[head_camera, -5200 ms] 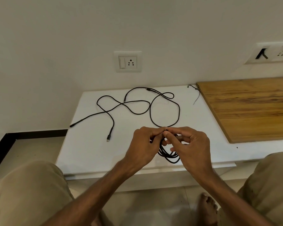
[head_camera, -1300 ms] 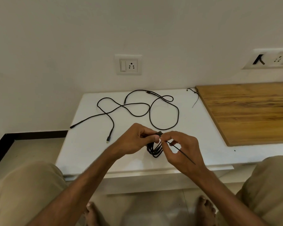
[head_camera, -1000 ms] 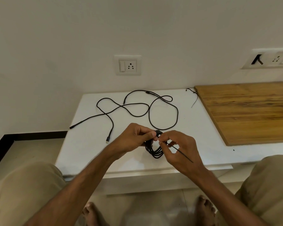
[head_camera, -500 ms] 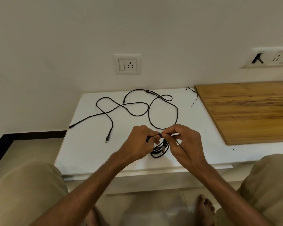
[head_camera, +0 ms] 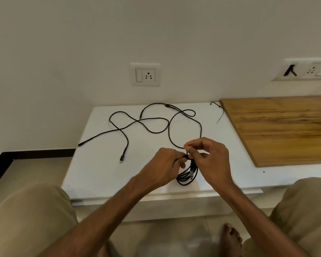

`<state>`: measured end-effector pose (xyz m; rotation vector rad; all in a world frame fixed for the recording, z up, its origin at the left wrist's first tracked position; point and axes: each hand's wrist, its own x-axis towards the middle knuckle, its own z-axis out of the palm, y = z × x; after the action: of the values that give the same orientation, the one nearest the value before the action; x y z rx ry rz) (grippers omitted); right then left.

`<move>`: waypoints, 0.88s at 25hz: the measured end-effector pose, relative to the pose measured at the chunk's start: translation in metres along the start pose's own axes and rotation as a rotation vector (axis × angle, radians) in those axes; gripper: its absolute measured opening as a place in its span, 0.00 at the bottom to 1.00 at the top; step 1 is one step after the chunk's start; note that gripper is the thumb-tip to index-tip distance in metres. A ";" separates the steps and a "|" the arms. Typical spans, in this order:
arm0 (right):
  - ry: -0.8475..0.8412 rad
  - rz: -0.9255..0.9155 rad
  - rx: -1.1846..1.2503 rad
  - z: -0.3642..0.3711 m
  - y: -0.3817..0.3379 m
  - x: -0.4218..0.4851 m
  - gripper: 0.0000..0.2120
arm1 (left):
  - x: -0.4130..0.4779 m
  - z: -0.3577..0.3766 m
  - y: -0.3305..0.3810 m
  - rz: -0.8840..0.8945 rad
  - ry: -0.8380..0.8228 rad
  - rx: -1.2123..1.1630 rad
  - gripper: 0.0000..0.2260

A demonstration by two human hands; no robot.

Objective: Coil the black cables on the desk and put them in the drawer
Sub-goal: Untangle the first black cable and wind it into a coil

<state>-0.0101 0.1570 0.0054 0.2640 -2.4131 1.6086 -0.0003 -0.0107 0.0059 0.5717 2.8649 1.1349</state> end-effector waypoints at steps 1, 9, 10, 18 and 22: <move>-0.025 0.009 -0.021 -0.001 0.001 0.003 0.04 | -0.001 0.000 0.000 -0.022 0.018 -0.037 0.13; -0.340 0.179 -0.059 -0.008 0.029 0.001 0.17 | 0.001 -0.017 -0.012 -0.154 0.030 -0.197 0.12; -0.368 0.212 -0.021 -0.008 0.030 0.002 0.16 | 0.001 -0.017 -0.012 -0.166 0.015 -0.209 0.12; -0.425 0.281 0.128 -0.007 0.020 -0.003 0.08 | 0.003 -0.016 -0.019 -0.248 -0.065 -0.320 0.12; -0.417 0.356 0.175 -0.006 0.019 -0.003 0.07 | 0.003 -0.016 -0.018 -0.388 -0.099 -0.491 0.18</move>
<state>-0.0115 0.1698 -0.0098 0.2267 -2.7485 2.1057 -0.0114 -0.0327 0.0064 0.0449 2.3290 1.5858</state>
